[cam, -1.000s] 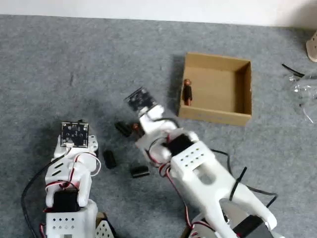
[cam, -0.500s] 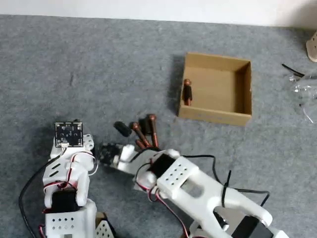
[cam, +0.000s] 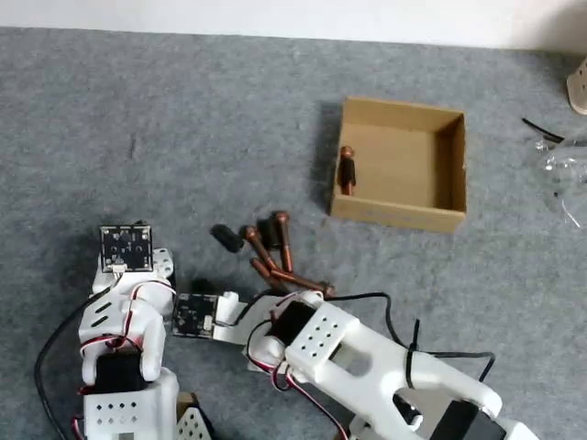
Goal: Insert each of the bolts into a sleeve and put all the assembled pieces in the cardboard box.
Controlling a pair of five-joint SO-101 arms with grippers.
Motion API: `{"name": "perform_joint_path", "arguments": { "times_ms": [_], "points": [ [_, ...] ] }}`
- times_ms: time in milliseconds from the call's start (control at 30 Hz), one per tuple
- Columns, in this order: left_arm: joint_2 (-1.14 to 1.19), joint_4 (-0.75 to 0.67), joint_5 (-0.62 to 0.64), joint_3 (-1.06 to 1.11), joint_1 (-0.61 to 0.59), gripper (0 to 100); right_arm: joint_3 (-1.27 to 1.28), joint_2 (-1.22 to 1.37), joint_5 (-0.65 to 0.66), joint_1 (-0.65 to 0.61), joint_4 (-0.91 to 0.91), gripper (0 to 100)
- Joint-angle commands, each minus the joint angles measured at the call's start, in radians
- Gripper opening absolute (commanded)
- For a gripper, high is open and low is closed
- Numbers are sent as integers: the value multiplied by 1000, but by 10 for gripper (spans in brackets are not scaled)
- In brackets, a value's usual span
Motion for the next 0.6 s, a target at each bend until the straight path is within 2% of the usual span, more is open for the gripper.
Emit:
{"name": "perform_joint_path", "arguments": {
  "times_ms": [0, 200, 567],
  "points": [
    [-15, -23, 9, -25, -39, 7, 1, -2, 18, -13, -35, 248],
    [-15, -23, 9, -25, -38, 7, 1, -2, 21, 31, -36, 248],
    [-15, -23, 9, -25, -38, 7, 10, -2, 21, 25, -93, 248]
  ]
}}
